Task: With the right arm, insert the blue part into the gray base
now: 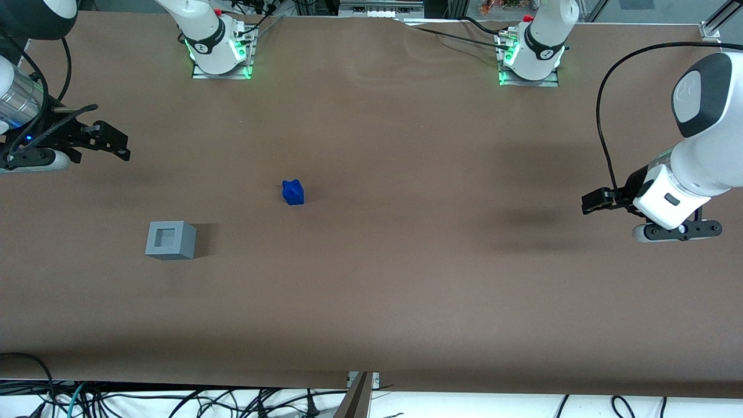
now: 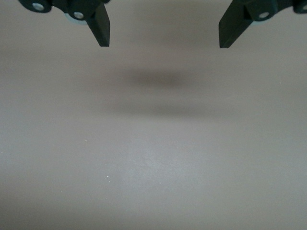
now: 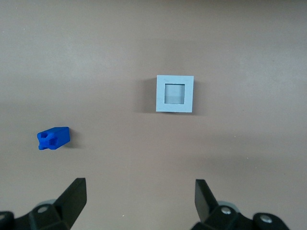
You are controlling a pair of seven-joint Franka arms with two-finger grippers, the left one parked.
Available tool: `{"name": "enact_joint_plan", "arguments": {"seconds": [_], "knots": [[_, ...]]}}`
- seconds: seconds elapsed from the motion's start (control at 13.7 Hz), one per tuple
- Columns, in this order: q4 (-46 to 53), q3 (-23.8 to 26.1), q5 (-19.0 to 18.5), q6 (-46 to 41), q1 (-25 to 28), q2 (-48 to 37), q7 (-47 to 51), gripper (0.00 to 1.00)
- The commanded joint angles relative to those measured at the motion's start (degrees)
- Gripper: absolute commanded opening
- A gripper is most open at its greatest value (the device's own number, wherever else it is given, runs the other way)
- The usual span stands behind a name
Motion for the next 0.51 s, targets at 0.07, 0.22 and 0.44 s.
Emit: {"name": "enact_joint_plan", "arguments": {"seconds": [0.07, 0.22, 0.44], "knots": [[-1.2, -0.8, -0.6, 1.2, 0.8, -0.9, -0.8, 1.00], [-0.4, -0.7, -0.6, 0.6, 0.8, -0.4, -0.9, 1.00], [-0.3, -0.6, -0.4, 0.7, 0.7, -0.4, -0.8, 1.00]]}}
